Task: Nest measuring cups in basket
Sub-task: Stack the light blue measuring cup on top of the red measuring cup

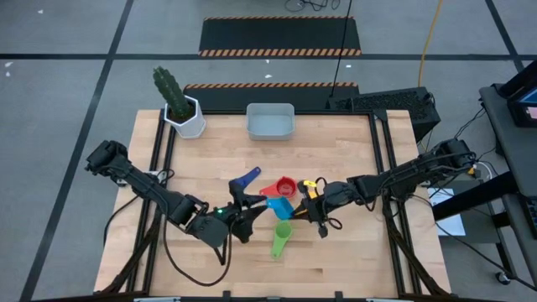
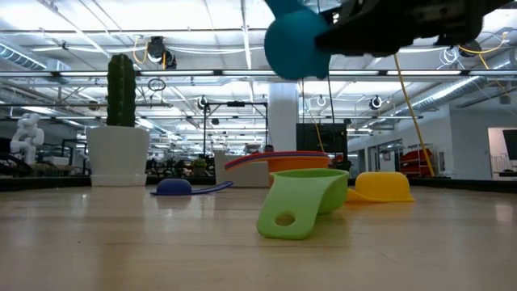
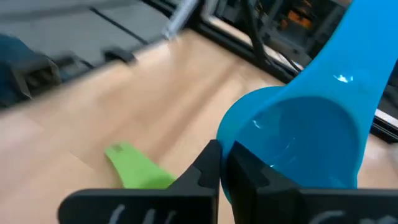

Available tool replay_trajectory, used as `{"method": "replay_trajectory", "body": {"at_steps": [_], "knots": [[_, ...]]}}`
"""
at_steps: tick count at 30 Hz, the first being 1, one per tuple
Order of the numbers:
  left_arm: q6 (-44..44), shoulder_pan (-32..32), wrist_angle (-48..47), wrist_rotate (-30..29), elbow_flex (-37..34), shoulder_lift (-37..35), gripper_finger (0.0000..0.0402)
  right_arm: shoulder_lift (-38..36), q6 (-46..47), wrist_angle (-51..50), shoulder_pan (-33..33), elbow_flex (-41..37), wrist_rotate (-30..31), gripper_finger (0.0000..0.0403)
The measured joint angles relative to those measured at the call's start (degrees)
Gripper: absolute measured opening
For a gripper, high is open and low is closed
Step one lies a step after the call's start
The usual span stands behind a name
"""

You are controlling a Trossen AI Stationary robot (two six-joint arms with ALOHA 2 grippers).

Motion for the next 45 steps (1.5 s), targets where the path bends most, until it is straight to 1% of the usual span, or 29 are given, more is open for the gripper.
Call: {"method": "replay_trajectory", "body": {"at_steps": [3, 7, 9, 12, 13, 18, 22, 25, 29, 34, 39, 43, 45], "knots": [[-4.9, -0.4, -2.5, -1.0, 0.0, -0.1, 0.0164, 0.0, -2.6, -3.1, -0.6, 0.0, 3.8, 0.0002], [-12.2, -1.1, -8.4, -3.9, 0.0, -0.1, 0.0173, 0.0, -6.0, -6.3, -2.4, 0.0, 4.4, 0.0002], [-16.4, -1.3, -10.8, -4.3, 0.0, -0.1, 0.0173, 0.0, -7.5, -7.4, -3.5, 0.0, 5.2, 0.0002], [-22.5, -1.5, -13.2, -4.4, 0.0, -0.1, 0.0167, 0.0, -10.4, -9.5, -4.5, 0.0, 8.7, 0.0002], [-24.5, -1.7, -14.1, -4.5, 0.0, -0.2, 0.0164, 0.0, -11.9, -10.0, -4.8, 0.0, 9.0, 0.0002], [-33.4, -2.5, -16.8, -4.4, 0.1, -0.7, 0.015, 0.0, -17.3, -11.6, -6.2, 0.0, 8.8, 0.0002], [-39.3, -2.9, -17.9, -3.1, 0.1, -1.6, 0.0141, 0.0, -17.8, -12.1, -7.6, 0.1, 8.8, 0.0002], [-42.7, -3.5, -20.2, -1.9, 0.1, -2.3, 0.0134, 0.0, -18.1, -16.8, -7.9, 1.7, 9.1, 0.0002], [-44.4, -3.7, -21.3, -1.8, 0.1, -2.9, 0.0127, 0.0, -17.1, -24.3, -7.8, 5.6, 13.3, 0.0002], [-44.5, -3.5, -21.1, -1.1, 0.1, -3.2, 0.0127, 0.1, -16.4, -25.3, -7.8, 6.1, 13.1, 0.0002], [-44.5, -3.5, -21.1, -1.1, 0.1, -3.2, 0.0127, 2.6, -16.6, -24.3, -7.8, 6.1, 12.9, 0.0002], [-44.3, -3.5, -21.0, -1.1, 0.1, -3.2, 0.0127, 5.4, -17.9, -23.8, -8.6, 6.2, 9.7, 0.0002], [-44.3, -3.5, -21.0, -1.1, 0.1, -3.2, 0.0127, 6.0, -17.9, -23.9, -9.1, 6.2, 9.9, 0.0002]]}}
